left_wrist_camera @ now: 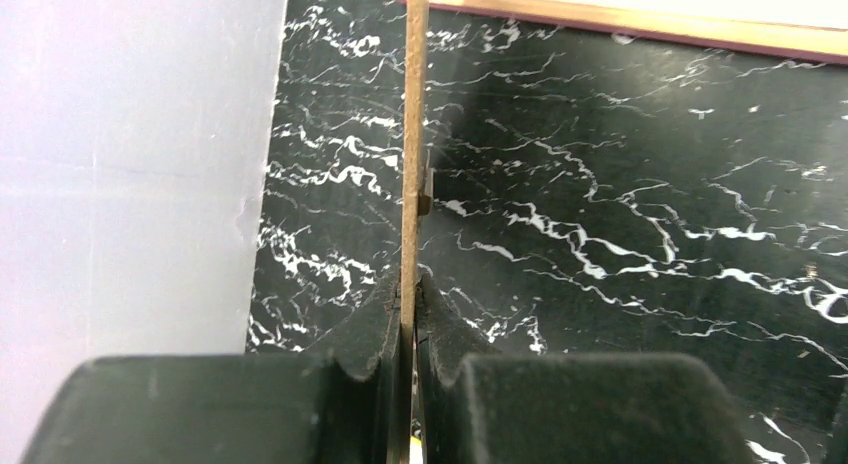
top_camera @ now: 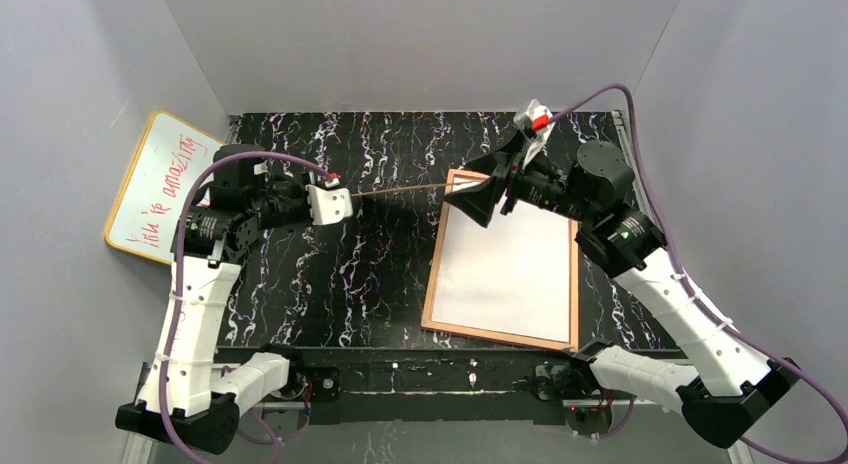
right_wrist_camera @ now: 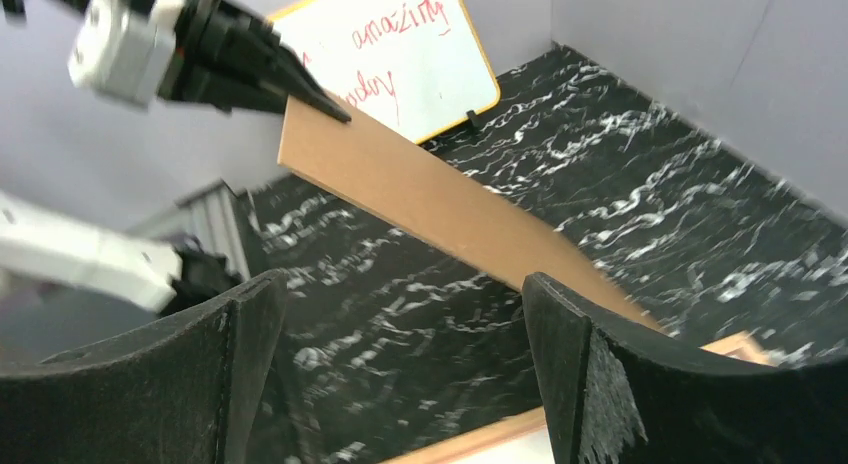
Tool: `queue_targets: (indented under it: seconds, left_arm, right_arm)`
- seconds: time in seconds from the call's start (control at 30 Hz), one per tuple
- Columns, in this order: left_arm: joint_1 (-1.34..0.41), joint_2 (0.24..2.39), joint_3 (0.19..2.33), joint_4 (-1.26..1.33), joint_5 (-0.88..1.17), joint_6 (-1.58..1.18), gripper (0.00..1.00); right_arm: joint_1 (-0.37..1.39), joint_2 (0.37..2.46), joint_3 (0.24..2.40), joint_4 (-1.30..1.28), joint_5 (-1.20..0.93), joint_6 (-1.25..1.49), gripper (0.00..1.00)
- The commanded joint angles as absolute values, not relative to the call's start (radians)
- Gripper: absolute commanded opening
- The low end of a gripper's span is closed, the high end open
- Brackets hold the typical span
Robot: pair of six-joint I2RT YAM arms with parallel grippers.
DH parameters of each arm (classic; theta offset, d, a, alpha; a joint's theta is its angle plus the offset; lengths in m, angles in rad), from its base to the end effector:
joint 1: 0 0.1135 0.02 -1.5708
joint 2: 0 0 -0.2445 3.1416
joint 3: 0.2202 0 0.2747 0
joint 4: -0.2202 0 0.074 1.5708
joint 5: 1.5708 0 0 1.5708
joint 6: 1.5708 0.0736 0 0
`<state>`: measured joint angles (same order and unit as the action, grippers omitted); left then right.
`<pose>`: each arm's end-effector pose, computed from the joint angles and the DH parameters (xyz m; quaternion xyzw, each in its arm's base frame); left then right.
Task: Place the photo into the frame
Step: Turn over the photo frame item at the center of the board.
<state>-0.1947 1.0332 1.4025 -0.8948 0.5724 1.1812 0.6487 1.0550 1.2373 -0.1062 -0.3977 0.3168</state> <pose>0.2284 -0.0857 0.4081 0.6367 0.5527 0.0113 0.5376 0.2167 0.2001 0.4446 -0.2530 0.6332 0.4527 0.5745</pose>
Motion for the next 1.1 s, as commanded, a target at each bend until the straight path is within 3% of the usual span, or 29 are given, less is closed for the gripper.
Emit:
queue_targets:
  seconds: [0.0, 0.2, 0.53, 0.77, 0.87, 0.93, 1.0, 1.03, 1.07]
  left_arm:
    - [-0.196, 1.043, 1.504, -1.013, 0.698, 1.238, 0.00]
    - [-0.196, 1.060, 1.536, -1.121, 0.732, 1.288, 0.00]
    - [-0.196, 1.064, 1.532, -1.160, 0.716, 1.351, 0.00]
    - [-0.196, 1.077, 1.537, -1.138, 0.715, 1.346, 0.00]
    - [-0.196, 1.085, 1.545, -1.132, 0.720, 1.345, 0.00]
    - [-0.196, 1.090, 1.553, -1.128, 0.722, 1.341, 0.00]
    - [-0.196, 1.097, 1.566, -1.113, 0.721, 1.314, 0.00]
    - [-0.196, 1.100, 1.572, -1.097, 0.724, 1.281, 0.00]
    - [-0.196, 1.102, 1.577, -1.067, 0.726, 1.228, 0.00]
  right_arm:
    - [0.652, 1.078, 1.206, -0.146, -0.571, -0.145, 0.94]
    - [0.652, 1.175, 1.271, -0.250, -0.658, -0.241, 0.92]
    - [0.653, 1.245, 1.259, -0.217, -0.658, -0.332, 0.87]
    - [0.703, 1.274, 1.226, -0.216, -0.667, -0.354, 0.77]
    - [0.719, 1.272, 1.181, -0.160, -0.617, -0.348, 0.62]
    - [0.727, 1.266, 1.153, -0.108, -0.592, -0.335, 0.42]
    - [0.733, 1.262, 1.131, -0.046, -0.544, -0.303, 0.09]
    - [0.733, 1.262, 1.125, -0.022, -0.514, -0.284, 0.01]
    - [0.733, 1.262, 1.125, -0.009, -0.496, -0.271, 0.01]
